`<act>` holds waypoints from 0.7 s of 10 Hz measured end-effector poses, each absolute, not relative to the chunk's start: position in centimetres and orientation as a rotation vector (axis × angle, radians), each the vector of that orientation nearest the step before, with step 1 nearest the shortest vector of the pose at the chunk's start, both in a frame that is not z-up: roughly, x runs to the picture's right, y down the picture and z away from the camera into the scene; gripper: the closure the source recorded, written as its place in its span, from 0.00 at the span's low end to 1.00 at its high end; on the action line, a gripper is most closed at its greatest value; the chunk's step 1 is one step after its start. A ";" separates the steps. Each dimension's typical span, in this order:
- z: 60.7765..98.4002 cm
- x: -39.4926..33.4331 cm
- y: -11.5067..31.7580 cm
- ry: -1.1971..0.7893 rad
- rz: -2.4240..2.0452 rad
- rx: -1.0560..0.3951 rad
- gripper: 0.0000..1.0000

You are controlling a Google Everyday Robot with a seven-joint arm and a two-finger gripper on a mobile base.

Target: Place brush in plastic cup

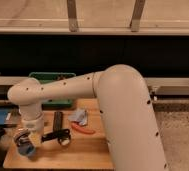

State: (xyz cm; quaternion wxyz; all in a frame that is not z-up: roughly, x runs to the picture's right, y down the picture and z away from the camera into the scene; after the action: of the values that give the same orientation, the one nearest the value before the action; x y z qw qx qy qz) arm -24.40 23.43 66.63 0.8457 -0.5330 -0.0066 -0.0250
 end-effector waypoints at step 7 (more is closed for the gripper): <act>69.4 -25.0 24.9 -0.067 -0.098 -1.186 0.63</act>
State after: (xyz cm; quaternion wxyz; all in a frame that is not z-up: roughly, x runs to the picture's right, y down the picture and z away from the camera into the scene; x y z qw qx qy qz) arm -24.99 24.94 69.37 0.8277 -0.5584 -0.0313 -0.0462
